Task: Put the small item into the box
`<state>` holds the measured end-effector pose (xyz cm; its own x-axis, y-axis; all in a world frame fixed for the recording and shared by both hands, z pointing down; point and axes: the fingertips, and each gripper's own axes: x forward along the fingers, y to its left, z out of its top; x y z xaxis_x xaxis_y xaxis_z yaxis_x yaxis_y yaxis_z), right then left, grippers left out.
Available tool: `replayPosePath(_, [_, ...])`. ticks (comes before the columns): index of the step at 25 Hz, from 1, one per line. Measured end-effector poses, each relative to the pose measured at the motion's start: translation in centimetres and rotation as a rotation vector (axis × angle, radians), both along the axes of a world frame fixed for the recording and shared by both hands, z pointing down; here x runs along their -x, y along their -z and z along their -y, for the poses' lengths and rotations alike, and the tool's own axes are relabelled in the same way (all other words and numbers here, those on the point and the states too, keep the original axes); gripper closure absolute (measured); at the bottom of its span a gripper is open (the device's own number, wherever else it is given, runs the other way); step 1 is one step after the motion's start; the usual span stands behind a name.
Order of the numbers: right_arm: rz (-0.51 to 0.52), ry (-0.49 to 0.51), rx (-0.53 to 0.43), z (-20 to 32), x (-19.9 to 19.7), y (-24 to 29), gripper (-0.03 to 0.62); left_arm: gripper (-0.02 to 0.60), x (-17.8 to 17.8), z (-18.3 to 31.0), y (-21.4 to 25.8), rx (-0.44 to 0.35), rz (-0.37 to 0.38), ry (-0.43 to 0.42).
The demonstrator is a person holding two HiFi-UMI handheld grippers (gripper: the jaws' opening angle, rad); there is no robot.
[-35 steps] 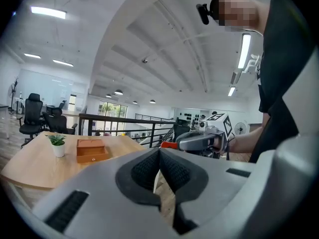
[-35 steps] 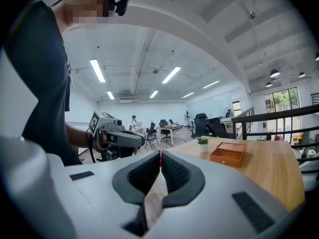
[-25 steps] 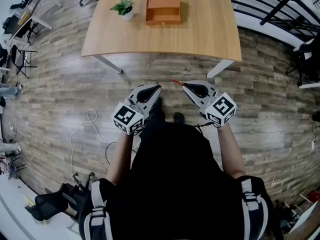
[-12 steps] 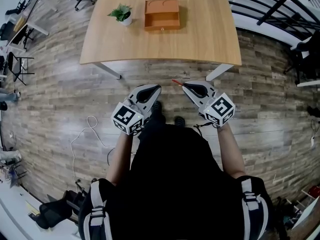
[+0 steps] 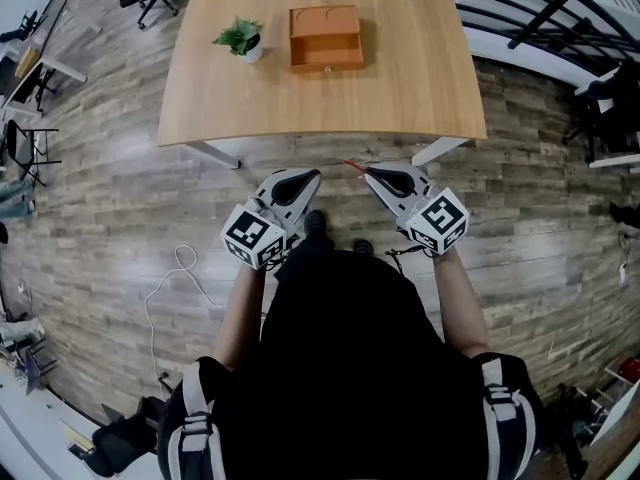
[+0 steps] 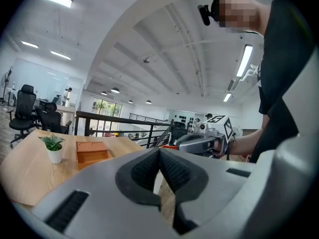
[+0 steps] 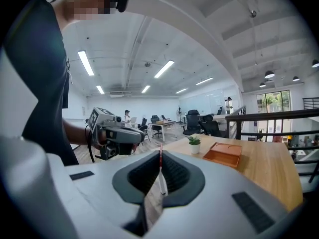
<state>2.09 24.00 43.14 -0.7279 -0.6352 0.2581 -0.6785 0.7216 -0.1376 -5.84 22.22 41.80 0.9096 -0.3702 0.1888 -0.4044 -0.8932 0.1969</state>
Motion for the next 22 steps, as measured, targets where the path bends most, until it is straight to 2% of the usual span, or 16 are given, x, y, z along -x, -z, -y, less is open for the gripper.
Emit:
replayPosePath(16, [-0.024, -0.142, -0.004, 7.4, 3.3, -0.1, 0.563, 0.558, 4.0, 8.3, 0.3, -0.012, -0.026, -0.105])
replayPosePath(22, [-0.030, -0.197, -0.003, 8.9, 4.2, -0.2, 0.563, 0.558, 5.4, 9.8, -0.1, -0.002, -0.032, -0.143])
